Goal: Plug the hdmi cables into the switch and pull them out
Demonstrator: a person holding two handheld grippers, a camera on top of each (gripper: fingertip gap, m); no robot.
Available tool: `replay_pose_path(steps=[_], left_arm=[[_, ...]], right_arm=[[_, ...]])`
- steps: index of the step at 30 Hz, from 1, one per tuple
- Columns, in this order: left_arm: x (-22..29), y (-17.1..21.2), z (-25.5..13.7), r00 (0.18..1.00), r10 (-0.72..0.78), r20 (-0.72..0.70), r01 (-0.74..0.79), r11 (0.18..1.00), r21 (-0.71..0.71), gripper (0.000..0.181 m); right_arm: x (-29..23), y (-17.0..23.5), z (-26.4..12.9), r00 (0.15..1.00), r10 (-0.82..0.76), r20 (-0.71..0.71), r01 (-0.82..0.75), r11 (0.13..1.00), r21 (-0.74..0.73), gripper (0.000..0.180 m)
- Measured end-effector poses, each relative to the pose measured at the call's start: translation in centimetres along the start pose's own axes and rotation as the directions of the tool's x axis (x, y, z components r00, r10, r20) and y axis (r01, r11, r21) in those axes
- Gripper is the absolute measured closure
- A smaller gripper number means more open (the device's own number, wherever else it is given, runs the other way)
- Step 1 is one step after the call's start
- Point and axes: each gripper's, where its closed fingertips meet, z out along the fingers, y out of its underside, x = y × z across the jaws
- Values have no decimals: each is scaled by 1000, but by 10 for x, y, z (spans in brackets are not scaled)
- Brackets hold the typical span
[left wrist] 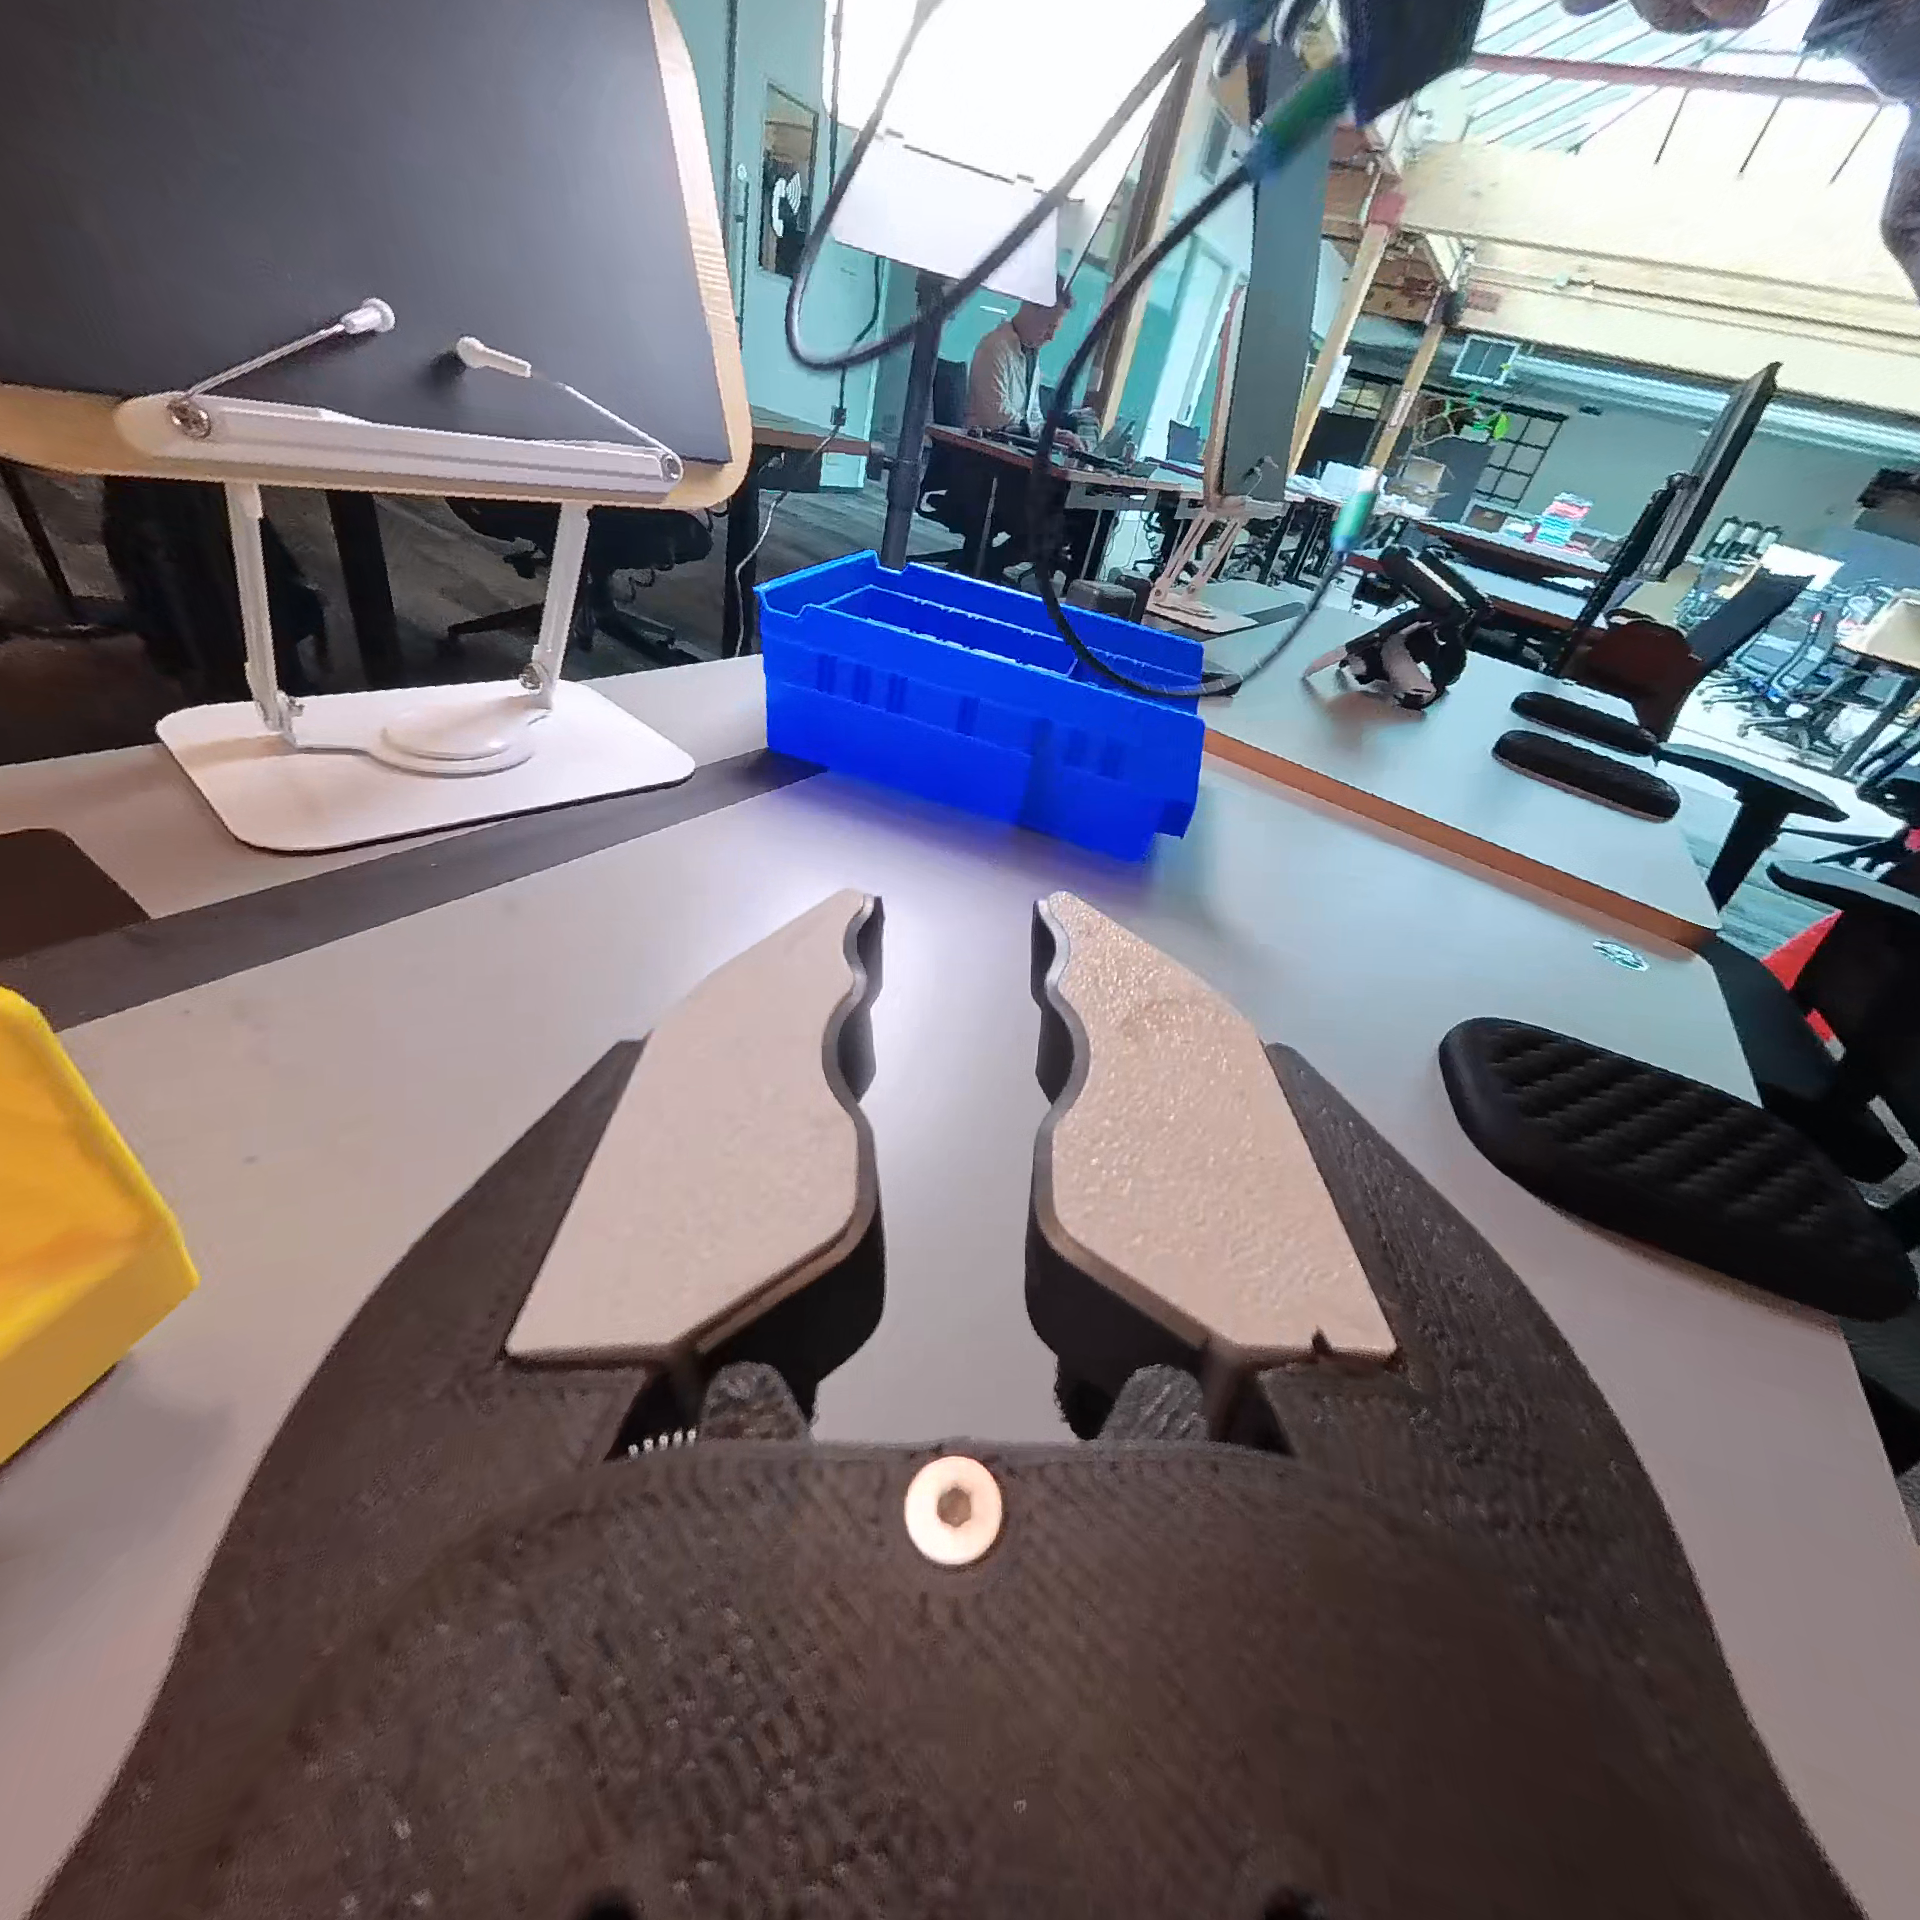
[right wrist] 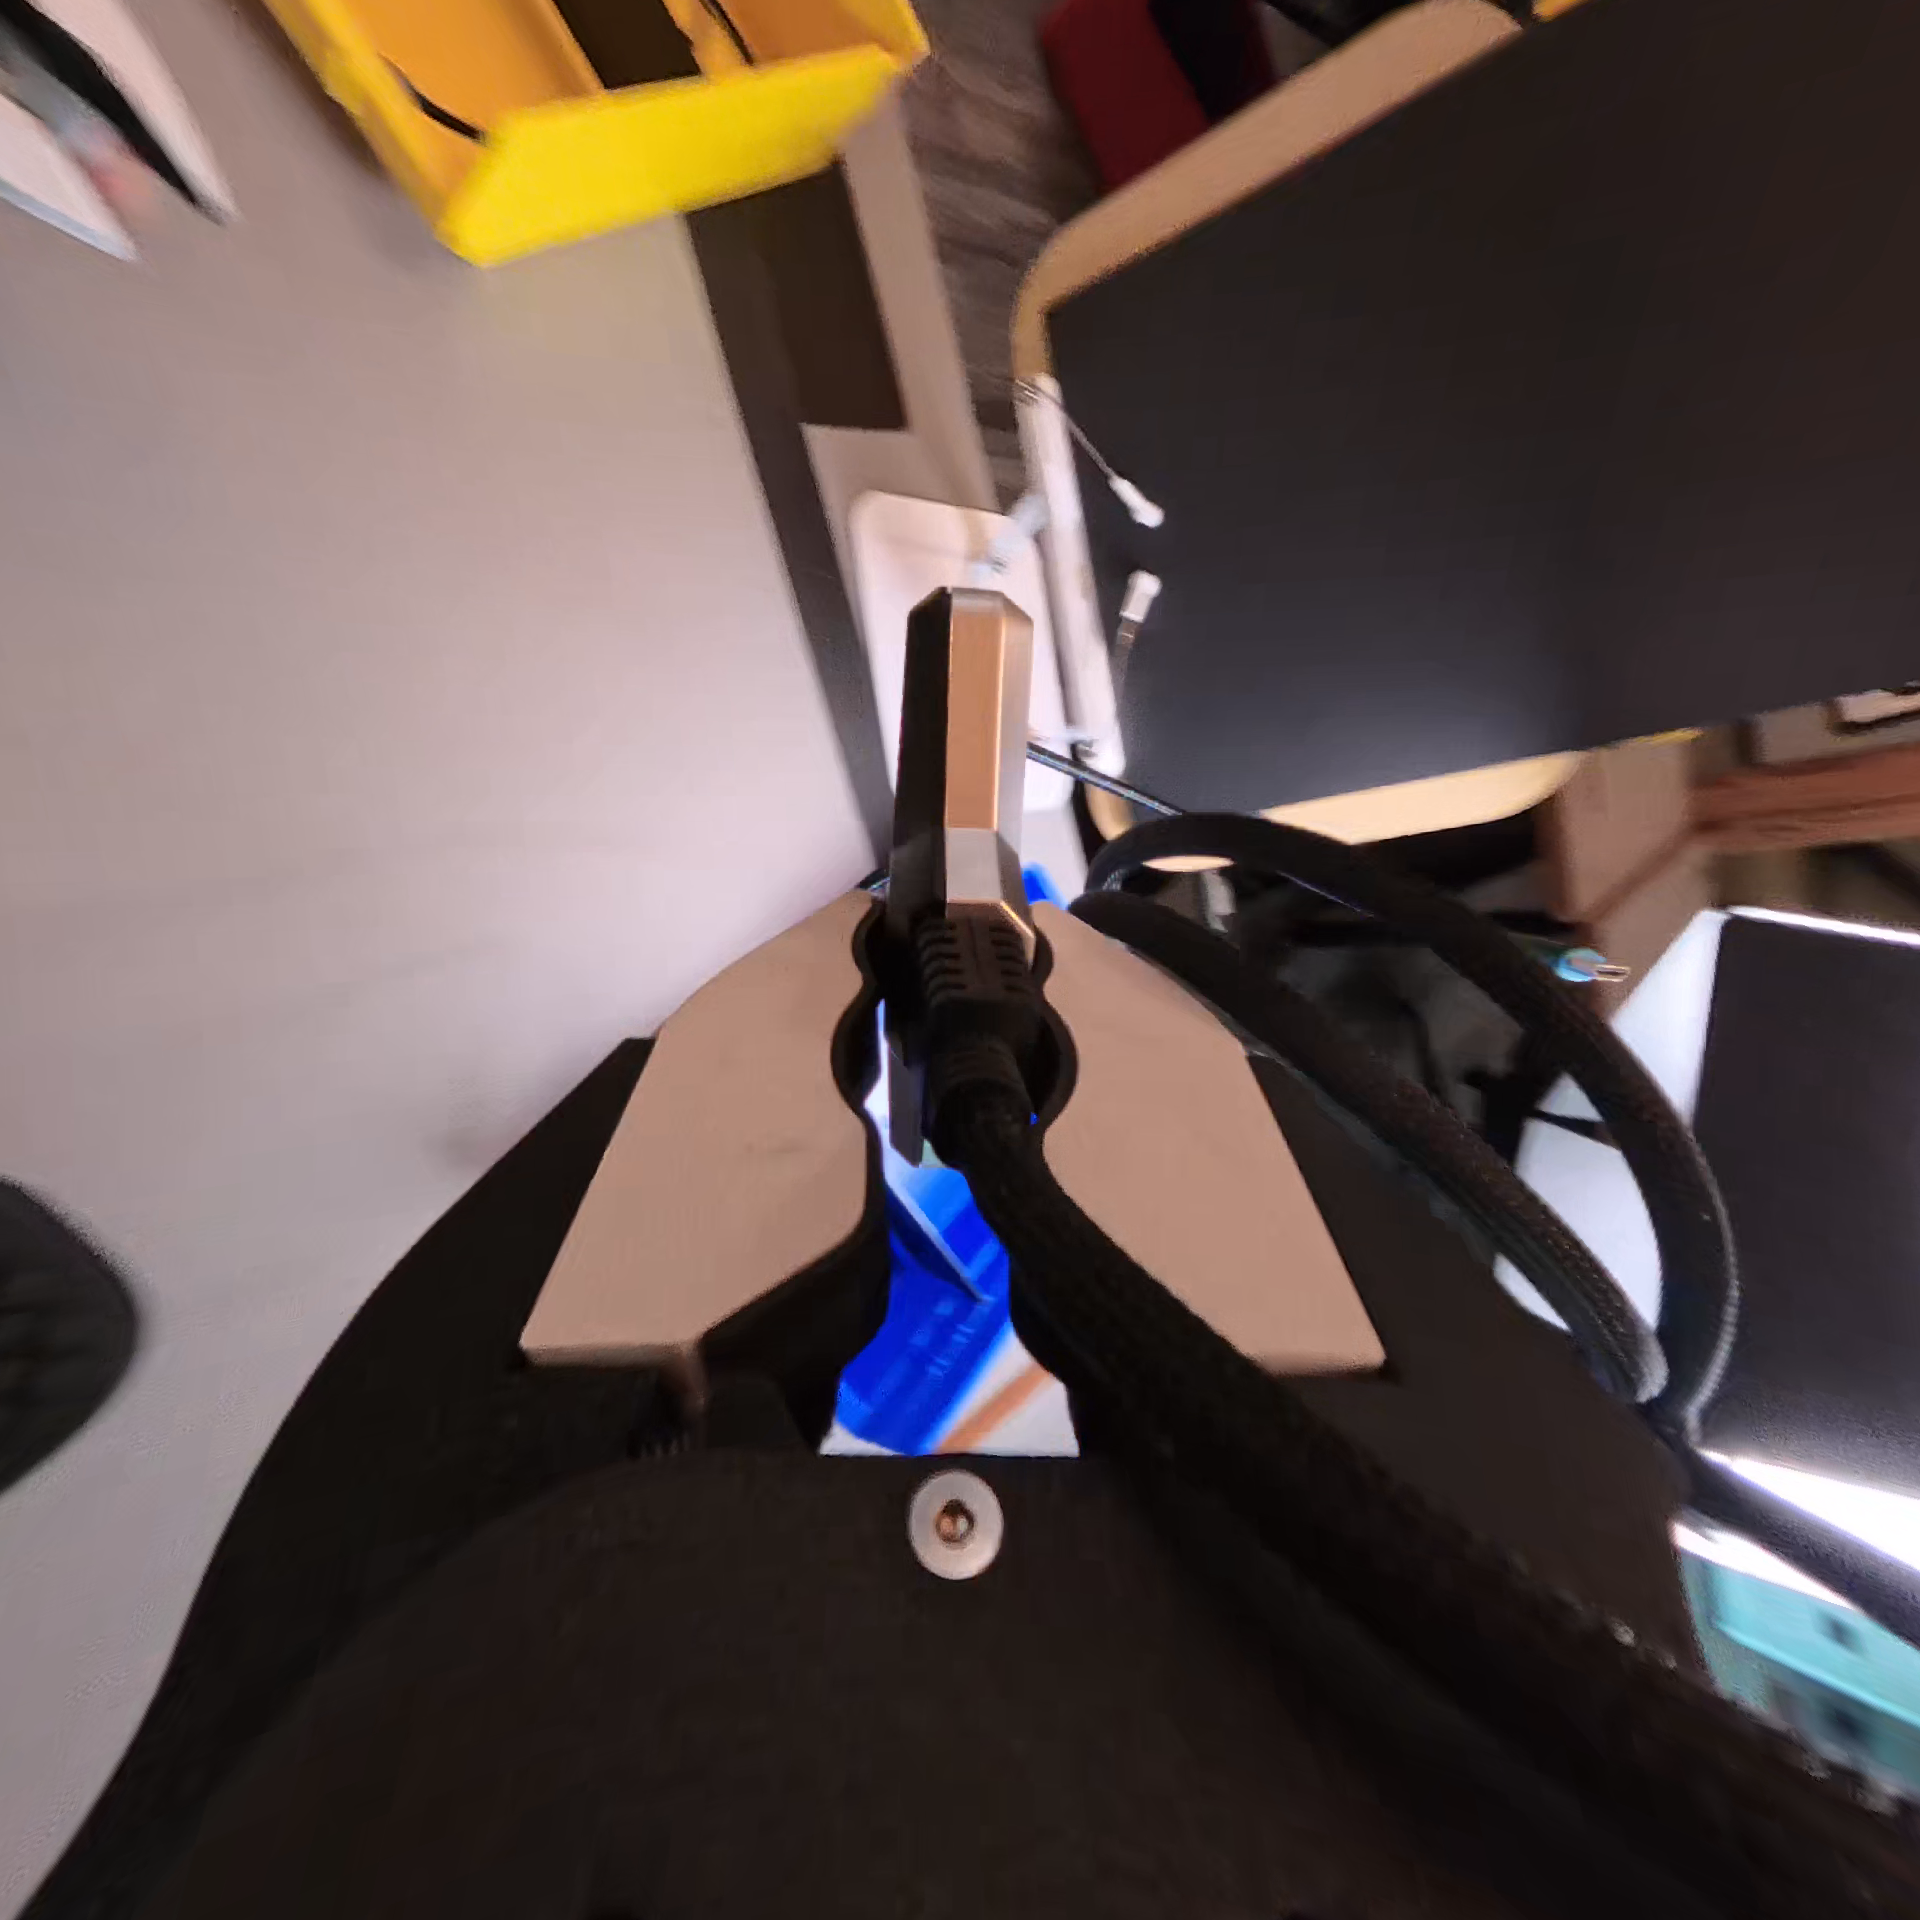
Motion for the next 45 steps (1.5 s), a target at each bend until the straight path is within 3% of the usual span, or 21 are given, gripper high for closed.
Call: replay_pose_path(steps=[6, 10, 14, 16, 22, 25, 29, 33, 36, 41, 45], left_arm=[[-3, 15, 5, 1000, 22, 22, -21, 999, -50, 154], [-3, 18, 6, 999, 35, 26, -33, 997, -63, 154], [-7, 20, 6, 999, 26, 35, -24, 997, -71, 154], [-11, 22, 6, 999, 25, 48, -21, 997, -78, 154], [-21, 27, 5, 997, 15, 77, -9, 996, -88, 155], [-27, 32, 5, 995, 17, 96, -7, 995, -101, 155], [-31, 32, 2, 993, 31, 112, -19, 994, -107, 154], [-30, 28, 3, 993, 45, 113, -34, 995, -98, 153], [-30, 22, 0, 989, 66, 131, -55, 995, -85, 152], [-39, 20, -4, 982, 68, 176, -57, 996, -69, 152], [-54, 27, -8, 973, 72, 221, -57, 996, -72, 151]], right_arm=[[45, 60, 43, 961, -165, -223, 129, 977, -169, 157], [17, 120, 95, 971, -160, -176, 121, 969, -215, 157], [-29, 167, 141, 999, 21, 32, -12, 963, -268, 157], [-33, 183, 157, 991, 119, 64, -95, 951, -294, 157], [-22, 201, 188, 858, 504, 96, -459, 838, -294, 149], [-24, 202, 184, 828, 558, 48, -510, 786, -349, 143], [-45, 192, 147, 792, 609, 28, -566, 751, -341, 141], [-83, 179, 100, 765, 638, 89, -606, 759, -237, 141], [-110, 148, 69, 744, 646, 169, -656, 755, -2, 142], [-167, 80, 43, 725, 572, 384, -688, 581, 434, 144], [-198, 69, 80, 669, 592, 448, -736, 443, 512, 146]])
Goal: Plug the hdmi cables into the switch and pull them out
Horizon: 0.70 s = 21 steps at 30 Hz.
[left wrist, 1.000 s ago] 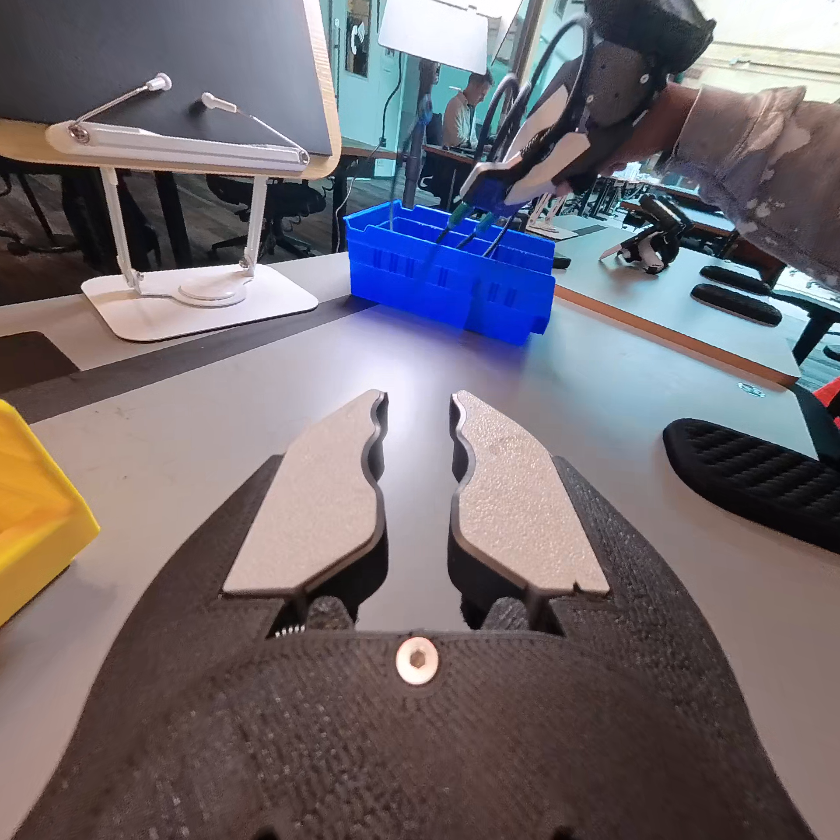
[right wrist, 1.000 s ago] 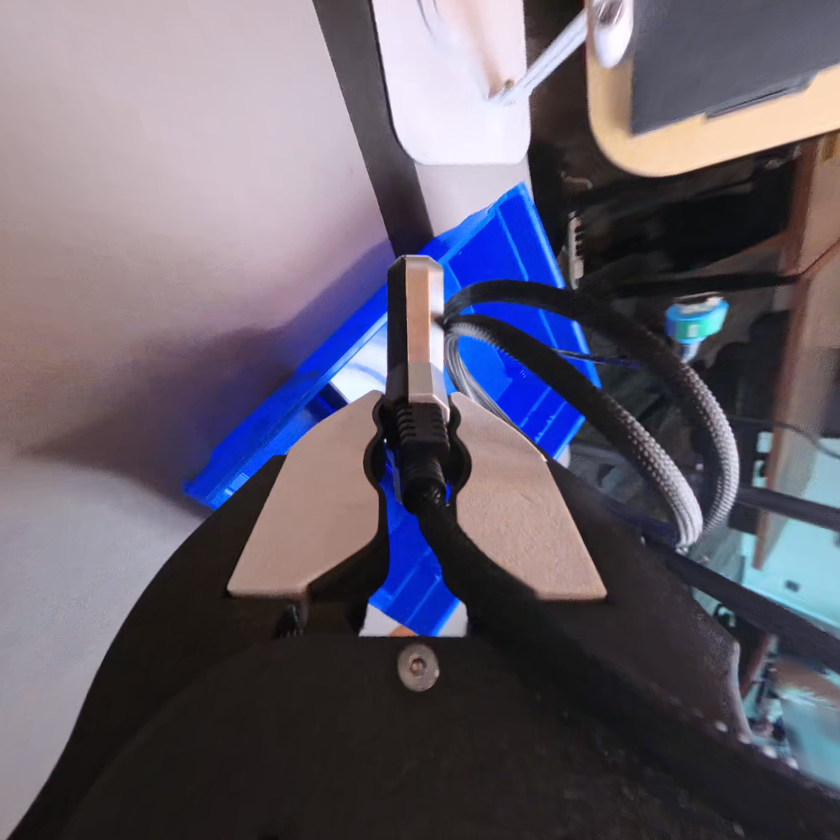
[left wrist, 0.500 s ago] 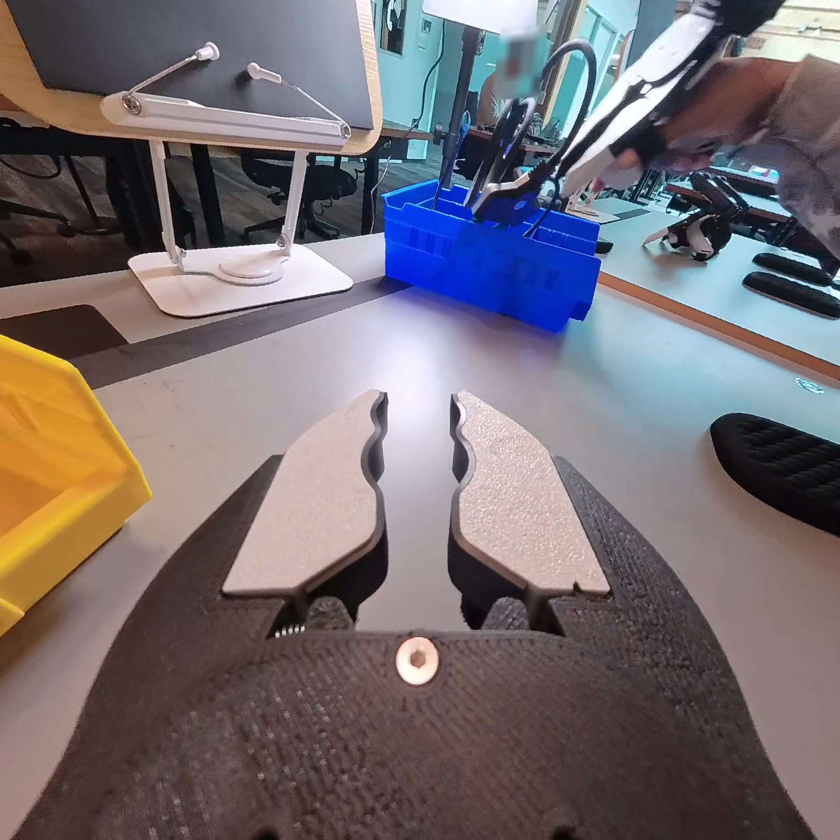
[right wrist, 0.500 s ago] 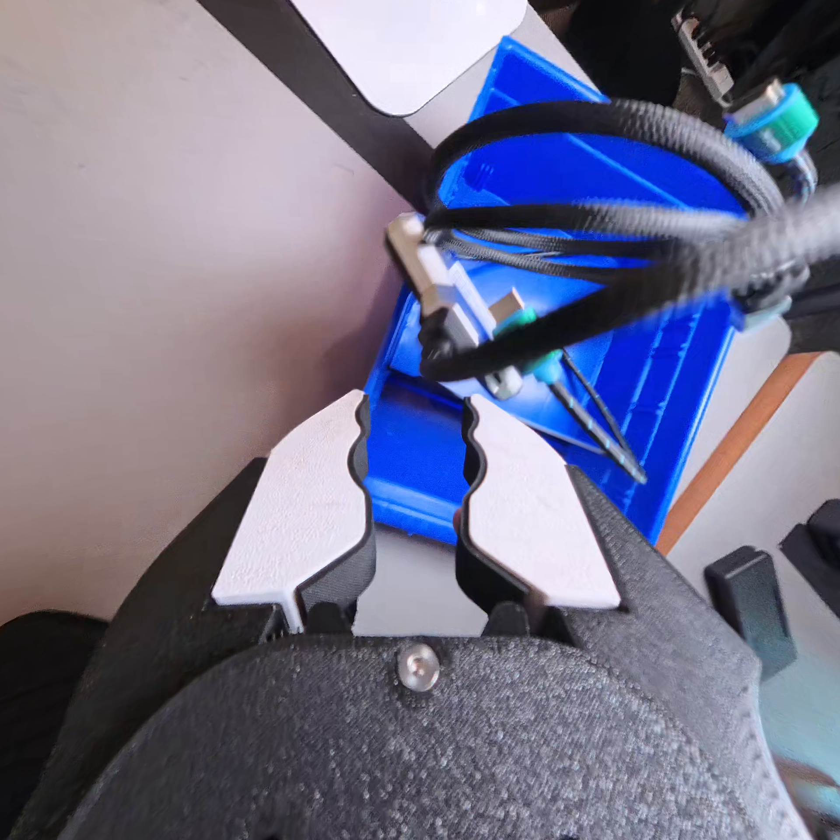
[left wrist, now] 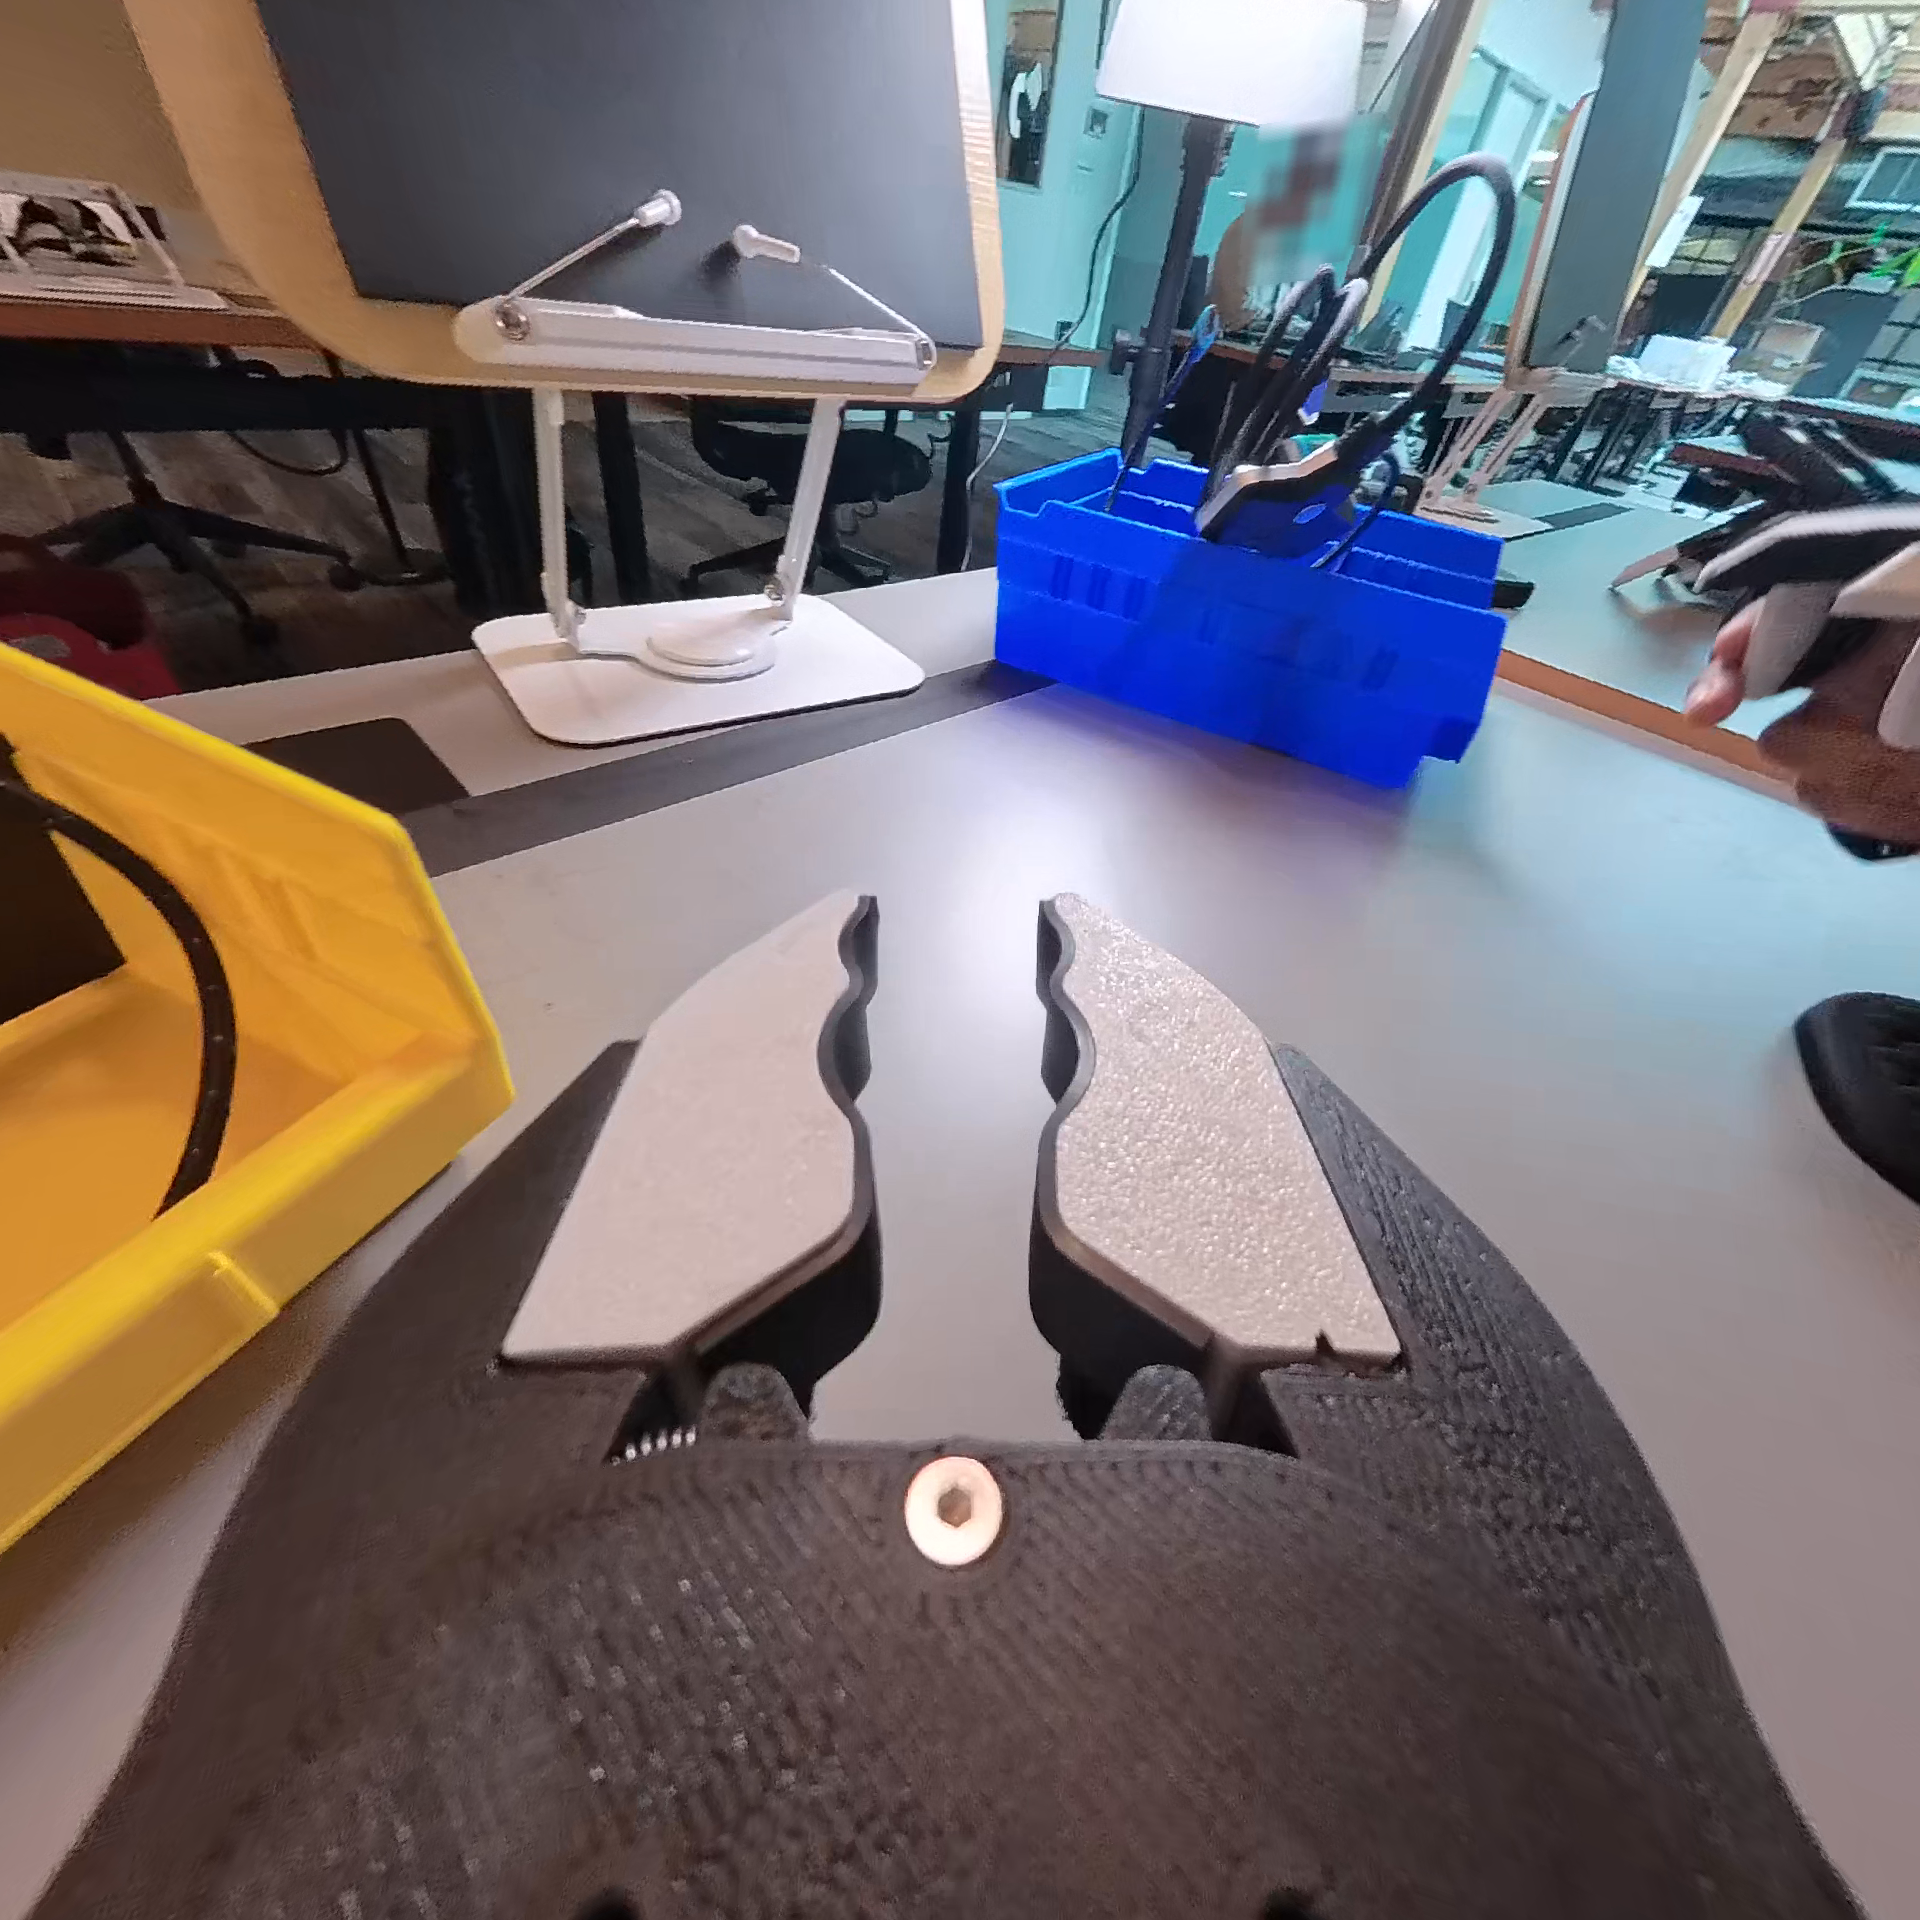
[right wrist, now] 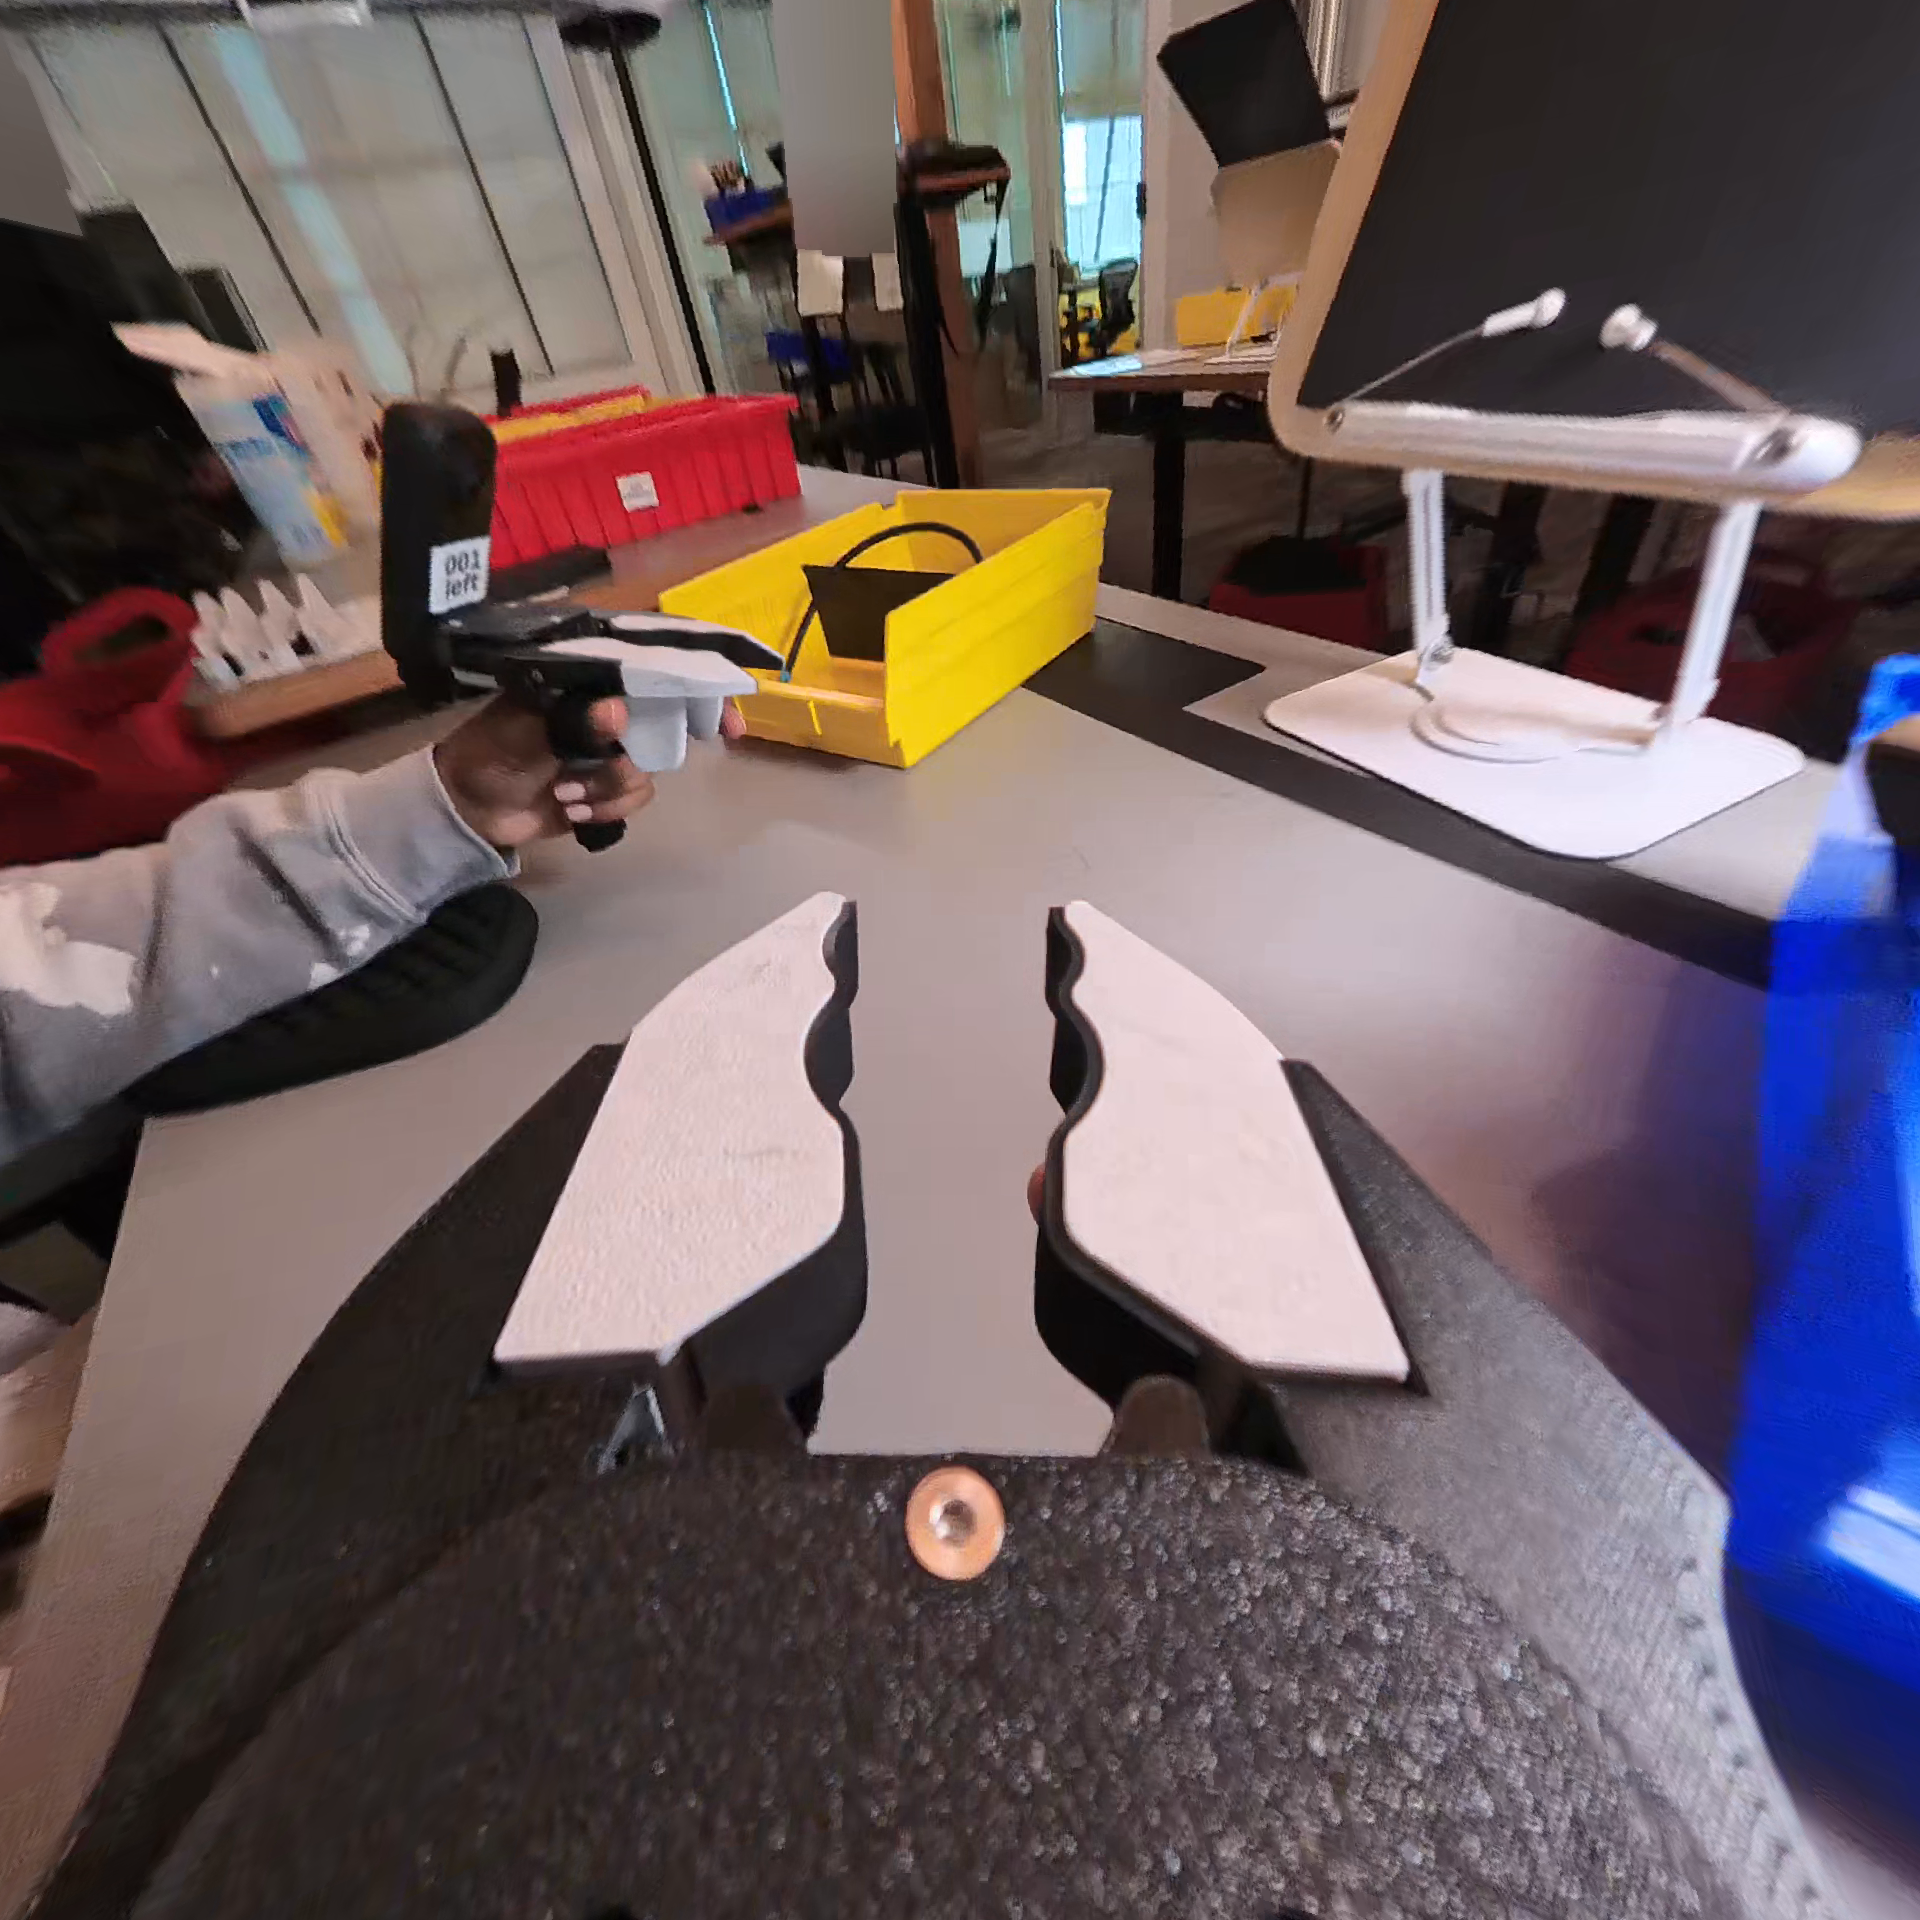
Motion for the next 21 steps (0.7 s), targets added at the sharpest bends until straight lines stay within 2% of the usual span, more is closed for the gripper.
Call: replay_pose_path(steps=[4, 8, 10, 14, 16, 21], left_arm=[[-12, 2, -5, 999, 5, 41, -6, 1000, 24, 149], [-24, -8, -14, 997, -26, 75, 20, 997, 79, 147], [-32, -12, -20, 994, -29, 103, 19, 995, 100, 146], [-58, -35, -42, 973, 55, 225, -81, 991, 108, 146], [-79, -47, -56, 958, 75, 277, -97, 993, 66, 147], [-146, -69, -74, 923, 80, 377, -46, 994, -99, 147]], right_arm=[[20, 27, 21, 997, 74, -16, -72, 990, 122, 150], [44, 33, 13, 990, 84, -115, -64, 984, 165, 151], [47, 32, 9, 986, 115, -121, -91, 978, 188, 151], [50, 32, 6, 984, 107, -140, -80, 979, 188, 157], [49, 32, 5, 986, 98, -136, -72, 980, 184, 180], [53, 29, -1, 980, 81, -181, -46, 981, 190, 180]])
